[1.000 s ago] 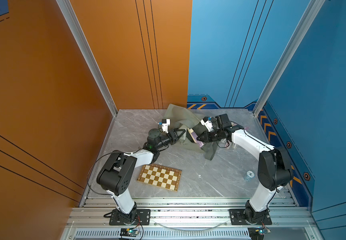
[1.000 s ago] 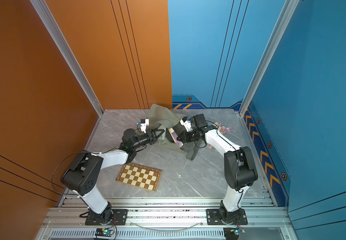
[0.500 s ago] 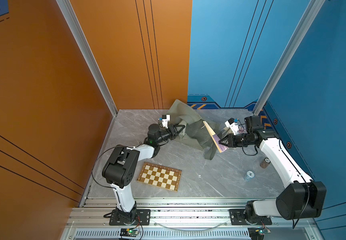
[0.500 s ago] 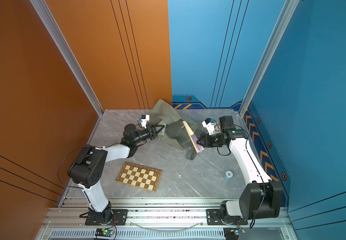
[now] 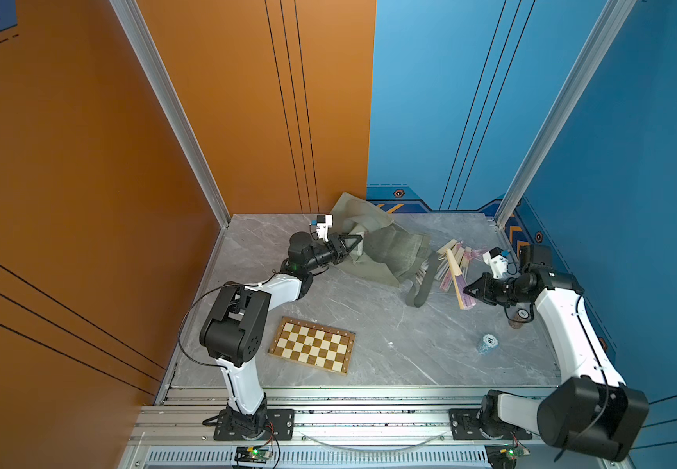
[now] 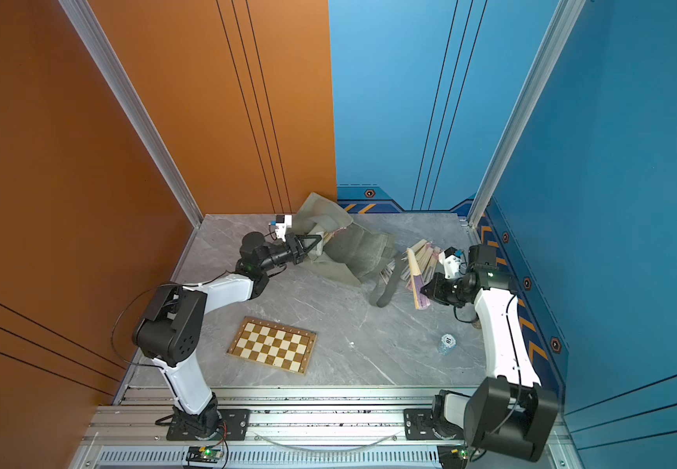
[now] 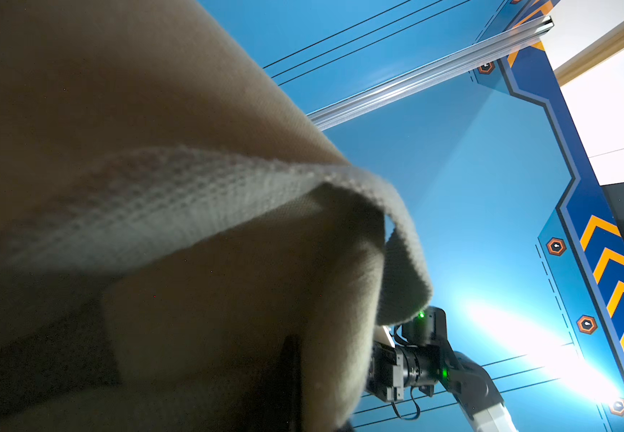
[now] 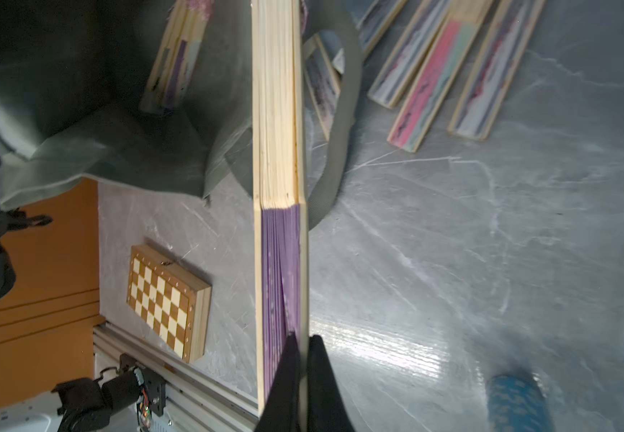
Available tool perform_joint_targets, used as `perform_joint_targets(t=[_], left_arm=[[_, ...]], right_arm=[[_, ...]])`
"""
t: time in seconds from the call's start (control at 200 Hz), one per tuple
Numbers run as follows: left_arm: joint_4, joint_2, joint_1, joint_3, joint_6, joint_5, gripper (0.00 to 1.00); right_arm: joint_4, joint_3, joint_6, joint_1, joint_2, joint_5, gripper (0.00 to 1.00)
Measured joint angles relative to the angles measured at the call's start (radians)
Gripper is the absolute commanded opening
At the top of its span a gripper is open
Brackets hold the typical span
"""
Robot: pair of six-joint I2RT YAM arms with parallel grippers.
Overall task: Take out the folding fans from the tote bags
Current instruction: Place the folding fan at the center of the board.
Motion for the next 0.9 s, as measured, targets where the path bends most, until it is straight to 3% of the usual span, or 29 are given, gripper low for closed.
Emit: perform_joint_targets(t=[0.185,0.36,0.441,0.521,0.661,0.771,0.896], left_arm=[[-0.022,-0.006,0.0,-0.029,0.016,0.018,0.0],[-0.026,-0.008,0.0,-0.029,0.026,0.023,0.0],[-0.026,-0.01,-0.001,-0.03,0.03,0.026,0.0],[-0.027,-0.016,-0.001,-0.035,0.033,0.026,0.0],[-0.034,-0.031,0.002,-0.04,0.033,0.027,0.0],[-0.039,-0.034,0.006,-0.04,0.033,0.027,0.0],[-0.042,-0.034,0.006,-0.04,0.033,0.033,0.0]], right_arm=[[0.044,0.106,0.047,-0.028,0.275,0.052,0.06],[0.101,0.172,0.078,-0.013,0.409,0.13,0.14],[0.127,0.203,0.082,-0.005,0.442,0.158,0.28],[0.151,0.221,0.095,0.003,0.475,0.176,0.32],[0.16,0.222,0.1,0.017,0.511,0.197,0.5],[0.161,0.222,0.09,0.022,0.491,0.197,0.53],[0.192,0.206,0.089,0.023,0.405,0.117,0.55]])
